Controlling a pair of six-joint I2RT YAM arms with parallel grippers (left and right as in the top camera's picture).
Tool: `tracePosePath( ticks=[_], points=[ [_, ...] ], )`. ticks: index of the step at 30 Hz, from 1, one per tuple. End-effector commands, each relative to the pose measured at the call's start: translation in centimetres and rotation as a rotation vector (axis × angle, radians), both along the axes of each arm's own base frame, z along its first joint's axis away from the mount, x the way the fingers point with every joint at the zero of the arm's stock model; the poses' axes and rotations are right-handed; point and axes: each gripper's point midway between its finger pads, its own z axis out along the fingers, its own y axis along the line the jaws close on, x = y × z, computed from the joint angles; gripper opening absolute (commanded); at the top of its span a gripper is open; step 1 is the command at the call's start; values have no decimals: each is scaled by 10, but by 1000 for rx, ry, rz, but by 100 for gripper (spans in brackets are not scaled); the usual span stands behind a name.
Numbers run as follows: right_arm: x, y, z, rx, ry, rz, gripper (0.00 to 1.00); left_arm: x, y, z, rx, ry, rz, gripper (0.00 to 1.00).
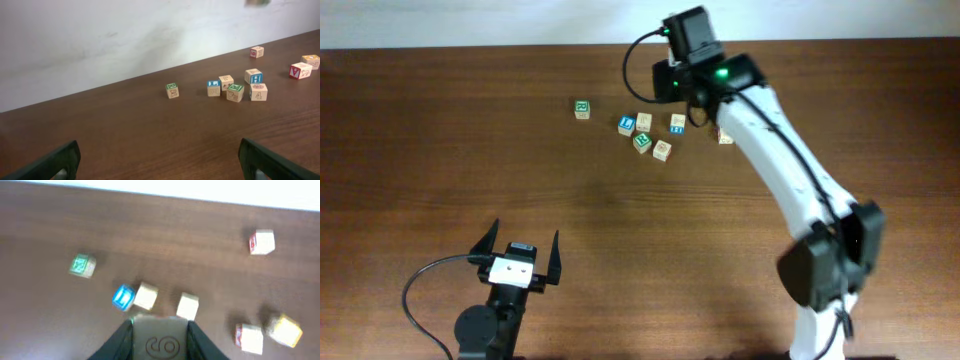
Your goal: Rotate 4 blocks
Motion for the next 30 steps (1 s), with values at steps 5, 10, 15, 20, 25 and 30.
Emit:
tracePosePath(
  ticks=[5,10,15,20,25,30],
  points=[
    [-93,-3,-51,8,433,19,29,0,1,-1,13,0,4,99],
    [-139,3,-115,-56,610,13,29,0,1,-1,13,1,4,99],
    [-171,20,-167,-26,694,17,29,0,1,-1,13,0,4,99],
    [-192,18,-196,-42,744,-19,35,0,1,-1,13,1,4,99],
    [-183,25,-187,-12,719,-3,49,0,1,-1,13,1,4,99],
    [-121,30,-142,-18,486,13,58,0,1,-1,13,1,4,99]
  ],
)
